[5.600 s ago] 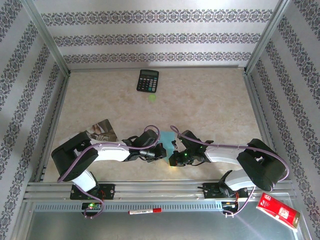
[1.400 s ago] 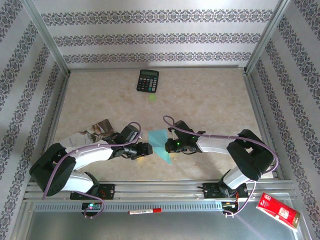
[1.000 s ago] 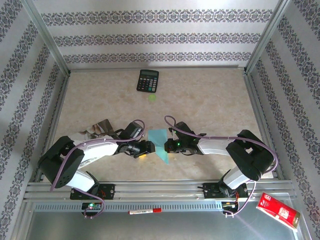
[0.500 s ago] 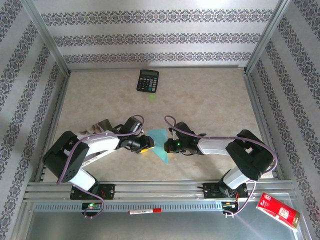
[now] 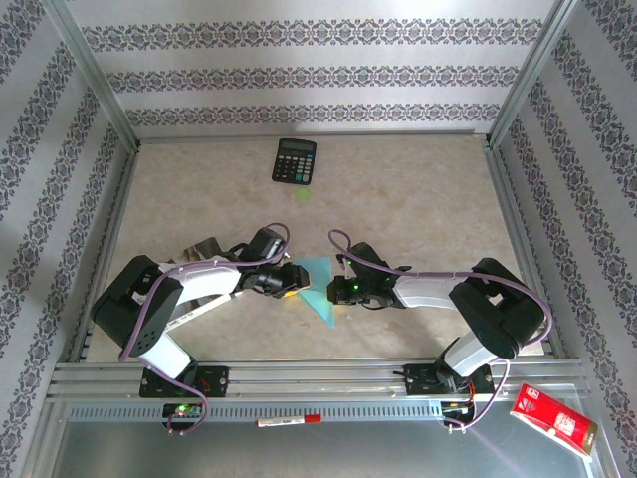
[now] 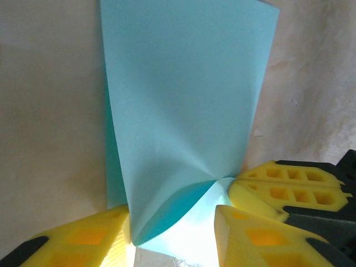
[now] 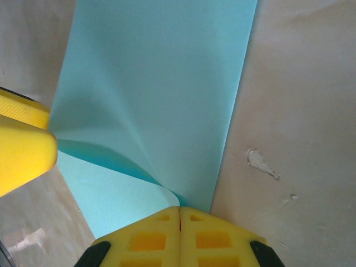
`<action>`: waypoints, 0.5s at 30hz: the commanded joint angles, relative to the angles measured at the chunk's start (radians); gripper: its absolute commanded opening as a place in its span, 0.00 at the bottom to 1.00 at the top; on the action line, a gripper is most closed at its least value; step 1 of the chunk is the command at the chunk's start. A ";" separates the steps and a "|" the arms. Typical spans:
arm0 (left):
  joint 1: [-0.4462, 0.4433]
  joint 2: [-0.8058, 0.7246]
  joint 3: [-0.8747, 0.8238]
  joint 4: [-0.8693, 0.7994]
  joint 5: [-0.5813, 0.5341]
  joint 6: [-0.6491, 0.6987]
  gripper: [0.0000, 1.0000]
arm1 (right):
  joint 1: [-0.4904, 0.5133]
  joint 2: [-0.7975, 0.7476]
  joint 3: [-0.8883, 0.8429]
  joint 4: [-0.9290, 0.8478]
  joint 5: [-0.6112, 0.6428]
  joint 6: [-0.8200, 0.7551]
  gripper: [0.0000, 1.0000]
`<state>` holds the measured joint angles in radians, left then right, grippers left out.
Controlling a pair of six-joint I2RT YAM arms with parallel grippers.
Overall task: Fold a paper plane with a square sheet of paper (pick it up from the middle)
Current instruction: Third fold the triangle at the center of the table.
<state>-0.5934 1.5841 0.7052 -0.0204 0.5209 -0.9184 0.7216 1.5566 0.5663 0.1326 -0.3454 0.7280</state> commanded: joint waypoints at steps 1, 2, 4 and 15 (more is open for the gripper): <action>0.012 -0.008 -0.009 0.059 0.036 0.041 0.37 | -0.015 0.026 -0.026 -0.055 0.017 -0.002 0.02; 0.012 -0.011 -0.017 0.062 0.038 0.051 0.36 | -0.015 0.025 -0.026 -0.054 0.017 -0.002 0.02; 0.011 -0.017 -0.029 0.069 0.043 0.073 0.35 | -0.020 0.025 -0.025 -0.056 0.016 -0.004 0.02; 0.012 -0.009 -0.024 0.062 0.056 0.150 0.26 | -0.027 0.032 -0.014 -0.075 0.009 -0.019 0.02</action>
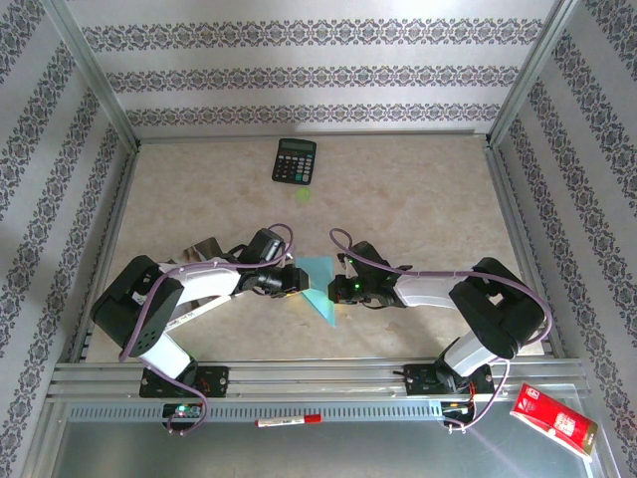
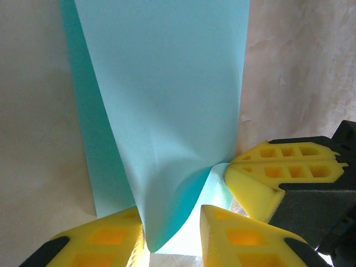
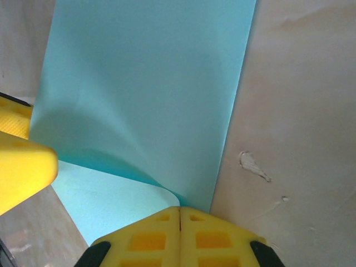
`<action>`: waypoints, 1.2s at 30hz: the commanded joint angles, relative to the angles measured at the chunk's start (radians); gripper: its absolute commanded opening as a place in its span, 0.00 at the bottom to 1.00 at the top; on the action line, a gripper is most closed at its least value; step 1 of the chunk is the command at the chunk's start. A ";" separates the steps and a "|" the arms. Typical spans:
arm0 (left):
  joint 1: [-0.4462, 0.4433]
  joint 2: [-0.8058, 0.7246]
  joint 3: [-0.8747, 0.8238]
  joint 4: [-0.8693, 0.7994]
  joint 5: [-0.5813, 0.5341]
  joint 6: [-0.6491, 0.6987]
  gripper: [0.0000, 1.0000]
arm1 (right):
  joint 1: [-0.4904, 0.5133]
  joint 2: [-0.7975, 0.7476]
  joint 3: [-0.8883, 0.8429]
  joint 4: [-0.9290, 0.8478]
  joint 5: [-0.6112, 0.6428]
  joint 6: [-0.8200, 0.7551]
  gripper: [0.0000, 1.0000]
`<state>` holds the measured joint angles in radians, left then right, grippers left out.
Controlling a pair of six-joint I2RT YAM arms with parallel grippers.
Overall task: Fold a paper plane with a square sheet of paper (pick it up from the middle)
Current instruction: Third fold the triangle at the center of the table, then fourth fold the wing at the center of the table.
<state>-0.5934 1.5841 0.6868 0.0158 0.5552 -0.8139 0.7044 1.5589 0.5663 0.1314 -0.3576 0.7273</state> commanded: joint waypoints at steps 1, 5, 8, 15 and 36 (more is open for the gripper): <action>0.012 -0.007 -0.005 0.026 0.024 0.045 0.24 | -0.012 0.032 -0.013 -0.075 0.019 -0.020 0.02; 0.012 0.001 0.003 0.024 0.029 0.050 0.20 | -0.011 0.038 -0.005 -0.082 0.016 -0.027 0.02; 0.012 -0.004 0.007 0.016 0.020 0.048 0.16 | -0.015 0.041 -0.001 -0.083 0.011 -0.035 0.03; 0.012 -0.024 -0.002 -0.004 -0.006 -0.002 0.05 | -0.027 0.011 0.018 -0.111 -0.001 -0.075 0.12; 0.012 -0.238 -0.002 -0.237 -0.187 -0.203 0.00 | 0.175 -0.330 0.159 -0.457 0.430 -0.320 0.54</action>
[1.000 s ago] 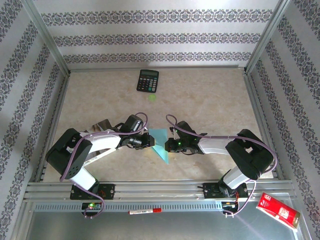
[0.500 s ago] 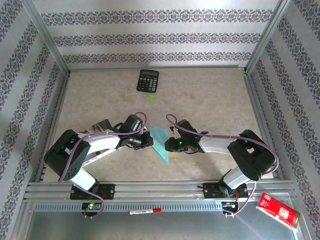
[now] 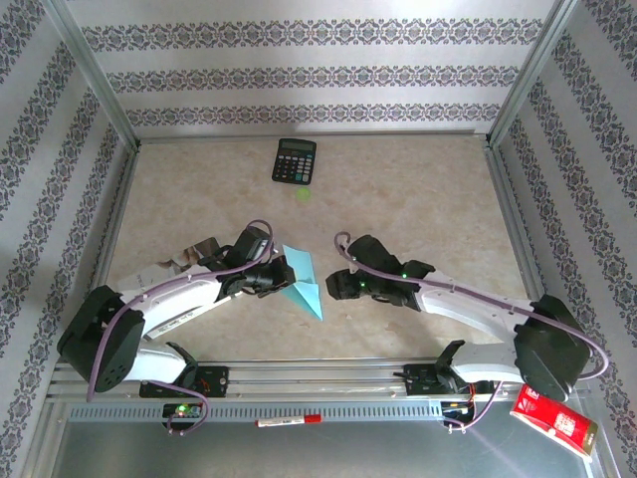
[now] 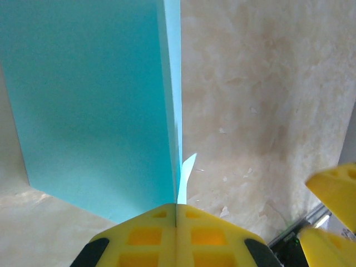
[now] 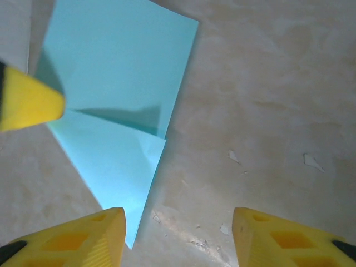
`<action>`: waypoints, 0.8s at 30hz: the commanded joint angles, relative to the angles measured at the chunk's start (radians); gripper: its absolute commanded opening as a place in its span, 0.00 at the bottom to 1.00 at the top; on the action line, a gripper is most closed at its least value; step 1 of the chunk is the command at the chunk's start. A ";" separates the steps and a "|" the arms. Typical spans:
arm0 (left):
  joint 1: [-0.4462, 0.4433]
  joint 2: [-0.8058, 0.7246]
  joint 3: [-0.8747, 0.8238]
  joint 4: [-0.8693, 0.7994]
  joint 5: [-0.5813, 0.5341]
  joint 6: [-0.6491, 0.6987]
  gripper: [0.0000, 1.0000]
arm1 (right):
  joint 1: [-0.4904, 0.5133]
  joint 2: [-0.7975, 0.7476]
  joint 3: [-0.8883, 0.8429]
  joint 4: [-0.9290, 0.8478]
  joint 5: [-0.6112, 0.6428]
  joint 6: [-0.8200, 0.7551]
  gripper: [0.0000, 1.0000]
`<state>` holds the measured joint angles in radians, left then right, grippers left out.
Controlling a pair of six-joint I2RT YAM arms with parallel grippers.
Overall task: Fold a paper plane with a square sheet of paper (pick it up from the middle)
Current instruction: Fourth fold the wing at the center of the table.
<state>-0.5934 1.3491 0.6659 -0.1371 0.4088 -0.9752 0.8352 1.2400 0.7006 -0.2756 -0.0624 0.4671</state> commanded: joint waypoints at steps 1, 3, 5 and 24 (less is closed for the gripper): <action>0.011 0.004 0.025 -0.091 -0.037 -0.046 0.00 | 0.063 -0.009 0.026 -0.046 0.155 -0.064 0.53; 0.012 0.018 0.032 -0.091 -0.030 -0.062 0.00 | 0.105 -0.001 0.023 -0.024 0.185 -0.060 0.53; 0.012 0.022 0.034 -0.091 -0.024 -0.080 0.00 | 0.149 0.012 0.015 0.010 0.210 -0.054 0.53; 0.012 0.071 0.067 -0.128 0.044 -0.119 0.00 | 0.419 0.370 0.126 0.143 0.501 0.054 0.47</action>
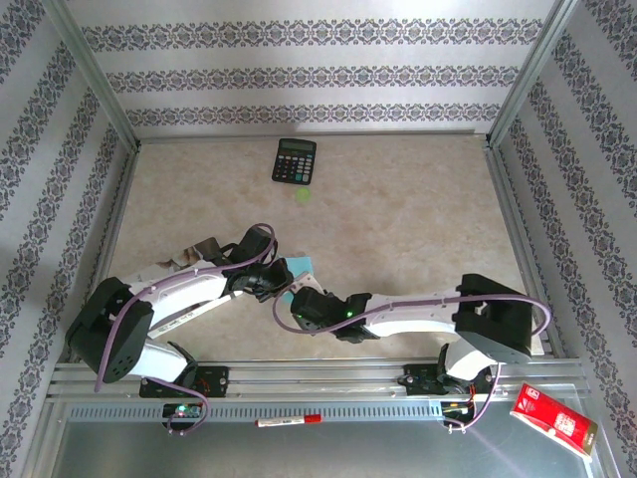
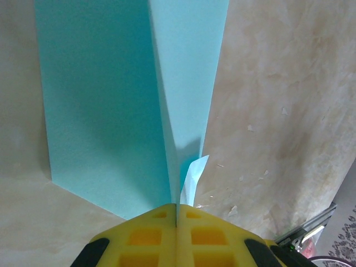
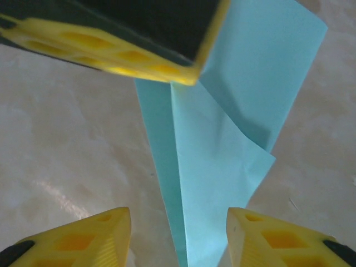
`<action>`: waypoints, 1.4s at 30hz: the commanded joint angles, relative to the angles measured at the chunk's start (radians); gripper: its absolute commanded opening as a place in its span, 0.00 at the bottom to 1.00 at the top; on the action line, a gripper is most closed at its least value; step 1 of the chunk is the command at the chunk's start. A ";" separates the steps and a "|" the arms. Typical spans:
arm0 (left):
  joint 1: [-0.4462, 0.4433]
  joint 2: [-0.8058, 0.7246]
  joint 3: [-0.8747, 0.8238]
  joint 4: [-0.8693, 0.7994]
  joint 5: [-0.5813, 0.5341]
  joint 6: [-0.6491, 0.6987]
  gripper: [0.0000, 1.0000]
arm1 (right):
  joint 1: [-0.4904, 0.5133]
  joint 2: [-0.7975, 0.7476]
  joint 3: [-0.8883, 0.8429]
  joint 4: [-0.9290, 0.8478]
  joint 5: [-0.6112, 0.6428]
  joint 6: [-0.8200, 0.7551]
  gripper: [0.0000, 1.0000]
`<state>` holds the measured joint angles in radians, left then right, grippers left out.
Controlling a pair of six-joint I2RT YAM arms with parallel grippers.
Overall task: Fold a paper plane with a square sheet of paper (pick it up from the middle)
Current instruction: Fourth fold the wing at the center of the table.
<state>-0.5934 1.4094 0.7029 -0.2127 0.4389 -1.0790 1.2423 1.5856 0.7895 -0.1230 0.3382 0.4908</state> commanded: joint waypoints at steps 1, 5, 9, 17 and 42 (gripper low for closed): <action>0.012 0.014 0.035 -0.058 0.015 -0.012 0.00 | 0.015 0.037 0.045 -0.021 0.112 0.034 0.47; 0.012 0.016 0.040 -0.067 0.020 -0.006 0.00 | 0.022 0.064 0.064 -0.057 0.152 0.044 0.45; 0.012 0.016 0.038 -0.070 0.021 -0.004 0.00 | 0.025 0.091 0.075 -0.068 0.164 0.044 0.42; 0.012 0.028 0.043 -0.070 0.027 0.005 0.00 | 0.031 0.116 0.091 -0.082 0.179 0.045 0.33; 0.012 0.051 0.046 -0.069 0.032 0.022 0.00 | 0.014 0.110 0.068 -0.086 0.179 0.076 0.13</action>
<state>-0.5934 1.4513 0.7261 -0.2417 0.4641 -1.0775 1.2652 1.6943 0.8558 -0.1940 0.4973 0.5476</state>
